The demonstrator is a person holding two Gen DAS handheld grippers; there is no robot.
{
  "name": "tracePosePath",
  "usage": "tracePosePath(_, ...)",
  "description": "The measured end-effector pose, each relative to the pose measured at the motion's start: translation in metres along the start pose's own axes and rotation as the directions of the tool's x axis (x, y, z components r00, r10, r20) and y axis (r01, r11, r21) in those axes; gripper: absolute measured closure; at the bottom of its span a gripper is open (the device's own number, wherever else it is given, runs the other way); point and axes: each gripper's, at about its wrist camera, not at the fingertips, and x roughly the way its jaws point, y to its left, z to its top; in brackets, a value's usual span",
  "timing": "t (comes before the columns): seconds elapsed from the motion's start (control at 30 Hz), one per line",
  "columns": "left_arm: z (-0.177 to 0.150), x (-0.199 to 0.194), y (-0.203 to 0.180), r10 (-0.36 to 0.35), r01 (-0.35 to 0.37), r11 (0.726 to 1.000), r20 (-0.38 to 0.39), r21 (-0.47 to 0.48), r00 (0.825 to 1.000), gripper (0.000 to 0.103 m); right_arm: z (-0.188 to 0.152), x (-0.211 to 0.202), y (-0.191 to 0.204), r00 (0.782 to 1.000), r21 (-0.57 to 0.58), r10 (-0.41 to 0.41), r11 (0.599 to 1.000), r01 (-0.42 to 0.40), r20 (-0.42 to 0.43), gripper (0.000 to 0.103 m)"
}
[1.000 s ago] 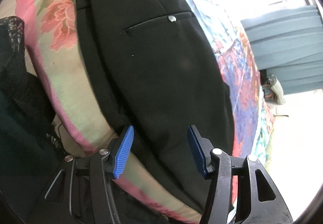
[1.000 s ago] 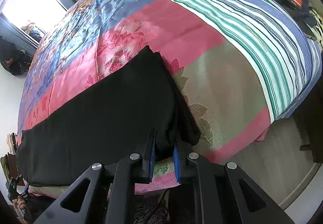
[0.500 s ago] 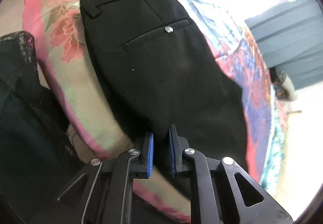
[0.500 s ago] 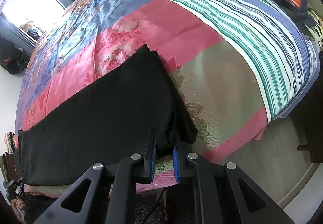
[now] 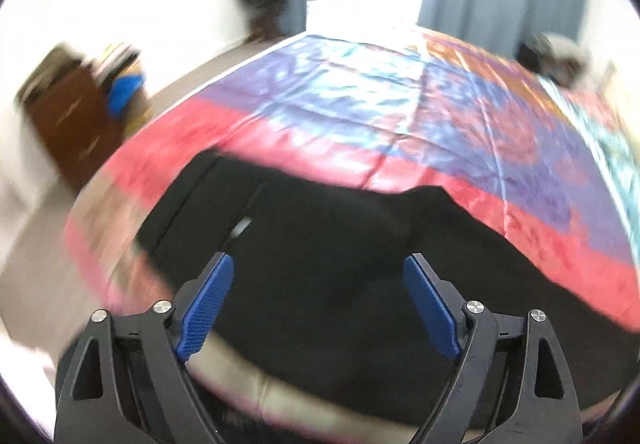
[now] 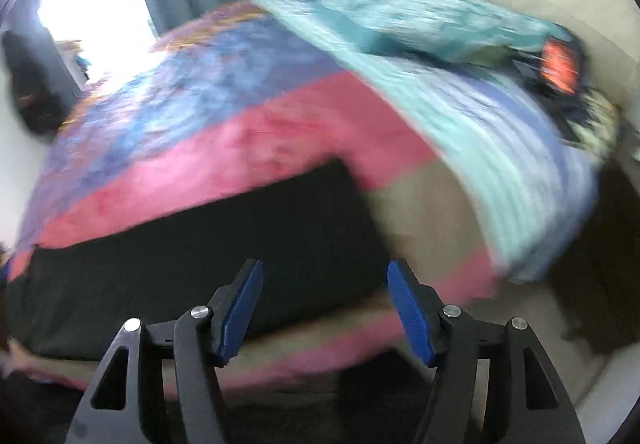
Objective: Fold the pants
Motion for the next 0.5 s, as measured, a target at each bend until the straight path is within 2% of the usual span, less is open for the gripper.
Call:
tracePosePath(0.1,0.008,0.049,-0.01,0.123,-0.122,0.991,-0.015,0.049,0.992,0.015,0.0,0.022,0.057,0.993,-0.109,0.113,0.987,-0.115,-0.024,0.038)
tracePosePath(0.13,0.003,0.062,-0.003,0.156,-0.155,0.987,-0.038,0.043,0.987,0.015,-0.001,0.034,0.074,0.99,-0.146,0.138,0.979,-0.142,-0.041,0.038)
tracePosePath(0.2,-0.003,0.096,0.018,0.213,-0.213,0.977,-0.131,0.013,0.968,0.016,-0.004,0.06,0.088,0.986,-0.186,0.129,0.972,-0.147,-0.102,0.038)
tracePosePath(0.23,-0.01,0.106,0.027,0.221,-0.225,0.974,-0.162,-0.004,0.962,0.016,-0.005,0.078,0.087,0.982,-0.193,0.118,0.97,-0.146,-0.15,0.039)
tracePosePath(0.27,-0.014,0.111,0.034,0.224,-0.231,0.973,-0.166,-0.025,0.96,0.014,-0.004,0.093,0.079,0.979,-0.197,0.097,0.971,-0.133,-0.182,0.039)
tracePosePath(0.3,-0.017,0.109,0.041,0.229,-0.237,0.971,-0.147,-0.037,0.962,0.008,-0.003,0.101,0.071,0.977,-0.2,0.084,0.972,-0.123,-0.195,0.044)
tracePosePath(0.33,-0.018,0.108,0.043,0.231,-0.238,0.97,-0.145,-0.039,0.962,0.008,0.001,0.106,0.059,0.979,-0.206,0.089,0.97,-0.127,-0.185,0.054)
tracePosePath(0.37,-0.019,0.105,0.047,0.22,-0.228,0.973,-0.151,-0.039,0.964,0.008,0.008,0.106,0.046,0.983,-0.22,0.092,0.967,-0.125,-0.157,0.056)
tracePosePath(0.47,-0.021,0.097,0.051,0.203,-0.211,0.977,-0.162,-0.038,0.966,0.01,0.035,0.105,0.007,0.993,-0.223,-0.004,0.975,-0.022,-0.117,0.054)
tracePosePath(0.5,-0.023,0.089,0.051,0.185,-0.196,0.98,-0.167,-0.047,0.968,0.012,0.045,0.098,-0.01,0.996,-0.193,0.013,0.981,-0.03,-0.088,0.054)
